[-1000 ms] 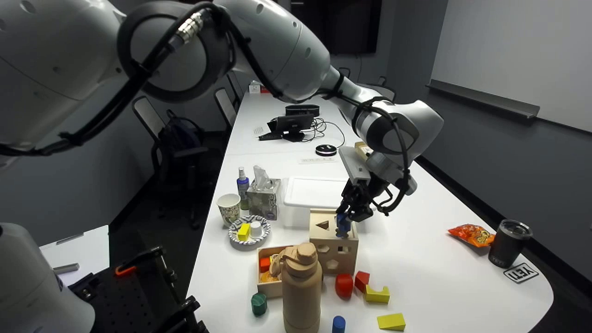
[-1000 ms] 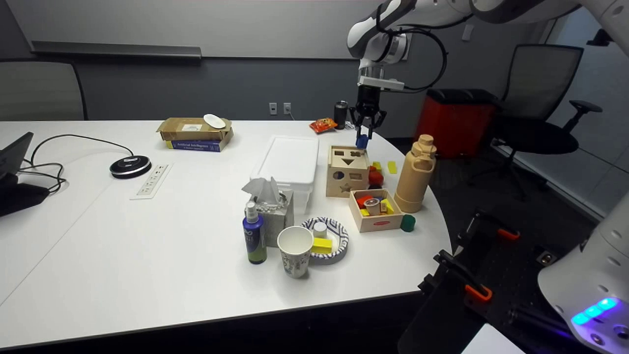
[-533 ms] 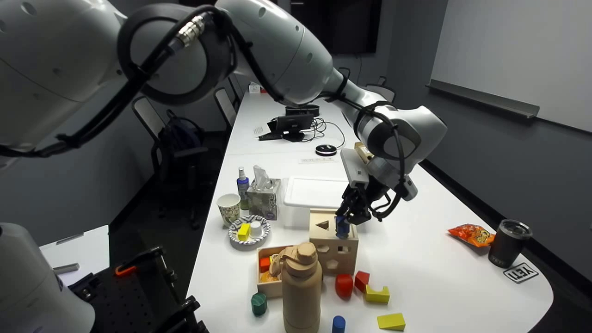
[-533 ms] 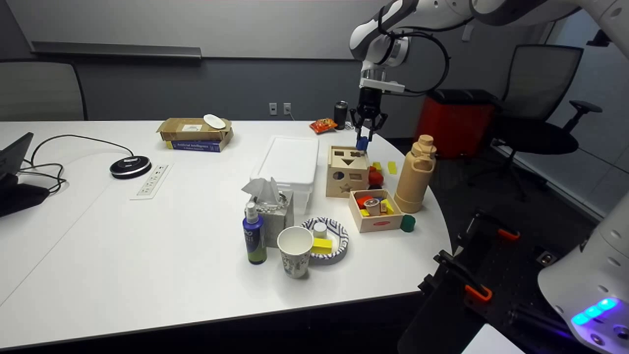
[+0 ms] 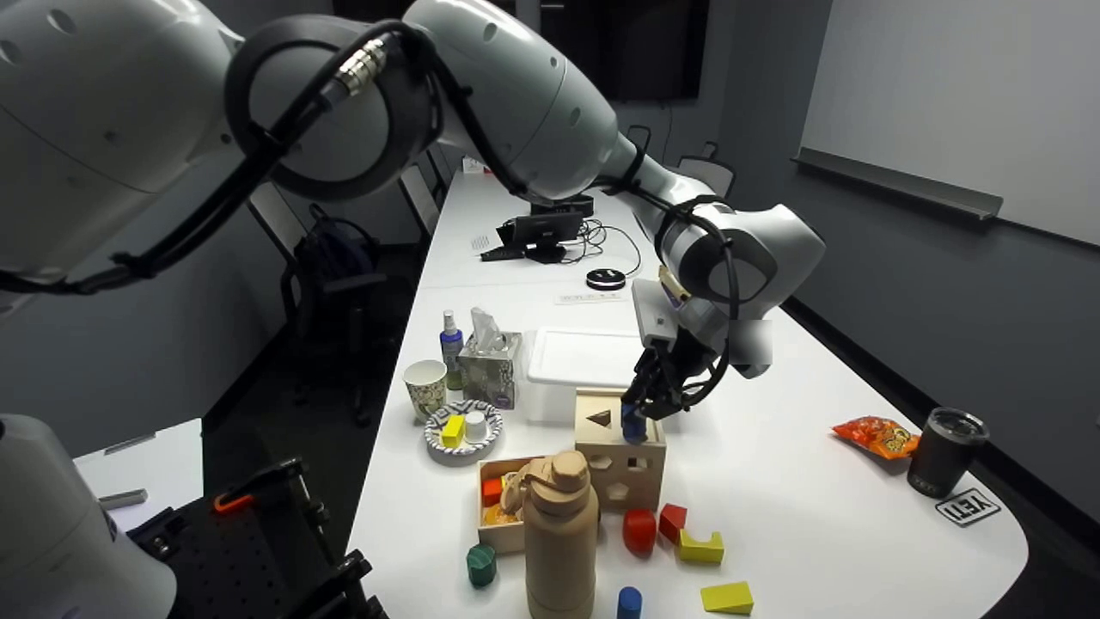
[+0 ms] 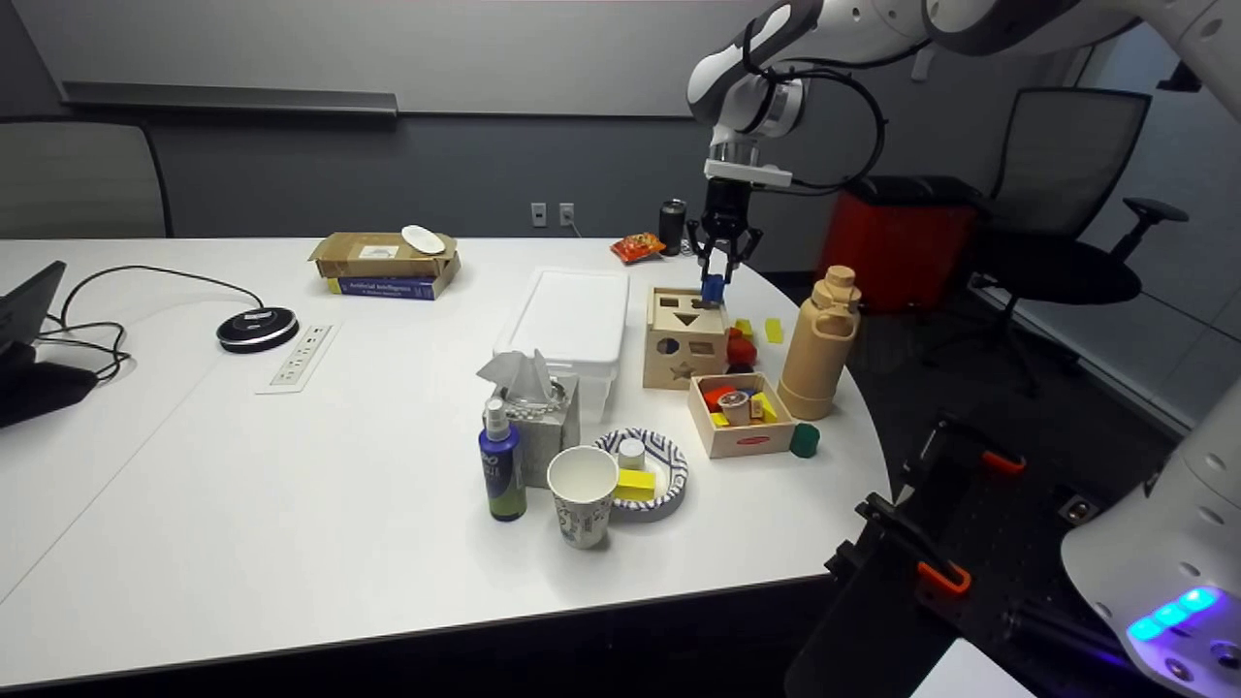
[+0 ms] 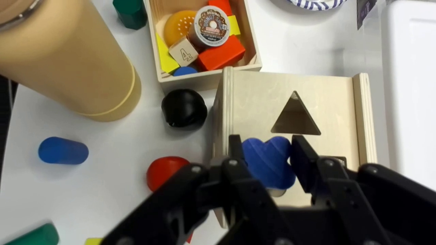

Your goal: Pick up the flowery blue block and put it in the shape sorter

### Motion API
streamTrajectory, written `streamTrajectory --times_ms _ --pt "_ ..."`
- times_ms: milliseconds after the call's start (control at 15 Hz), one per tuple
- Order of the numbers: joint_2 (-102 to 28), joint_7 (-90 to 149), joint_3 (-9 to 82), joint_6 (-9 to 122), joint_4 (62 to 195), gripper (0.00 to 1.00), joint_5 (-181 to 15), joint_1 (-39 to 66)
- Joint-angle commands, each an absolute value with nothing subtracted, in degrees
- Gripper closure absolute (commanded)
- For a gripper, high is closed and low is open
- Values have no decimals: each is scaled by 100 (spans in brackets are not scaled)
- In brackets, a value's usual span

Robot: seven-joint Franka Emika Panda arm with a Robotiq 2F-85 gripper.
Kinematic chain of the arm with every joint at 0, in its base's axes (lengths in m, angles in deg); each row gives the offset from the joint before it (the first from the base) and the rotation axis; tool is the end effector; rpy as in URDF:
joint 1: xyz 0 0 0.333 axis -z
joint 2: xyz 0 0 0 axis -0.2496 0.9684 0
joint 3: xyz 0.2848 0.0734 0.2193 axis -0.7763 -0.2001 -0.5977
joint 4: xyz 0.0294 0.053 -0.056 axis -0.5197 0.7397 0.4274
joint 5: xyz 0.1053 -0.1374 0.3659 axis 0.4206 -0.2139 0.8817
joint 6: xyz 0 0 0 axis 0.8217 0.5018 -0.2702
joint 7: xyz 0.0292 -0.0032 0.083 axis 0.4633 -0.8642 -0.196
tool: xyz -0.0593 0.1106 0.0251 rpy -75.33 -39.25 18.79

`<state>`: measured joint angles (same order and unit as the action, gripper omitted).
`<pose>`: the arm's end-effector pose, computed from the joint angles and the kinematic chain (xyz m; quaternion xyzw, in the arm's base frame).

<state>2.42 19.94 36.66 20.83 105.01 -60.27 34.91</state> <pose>0.7004 -0.2668 0.1634 -0.8926 0.3724 0.2078 0.1462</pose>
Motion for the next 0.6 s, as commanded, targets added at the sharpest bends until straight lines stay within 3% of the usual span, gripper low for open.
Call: streamTrajectory --times_ms 0,533 --pt "236 1782 3714 2165 10522 85 -5860 3452" --pt "375 1531 3705 2336 10474 85 -5694 3450"
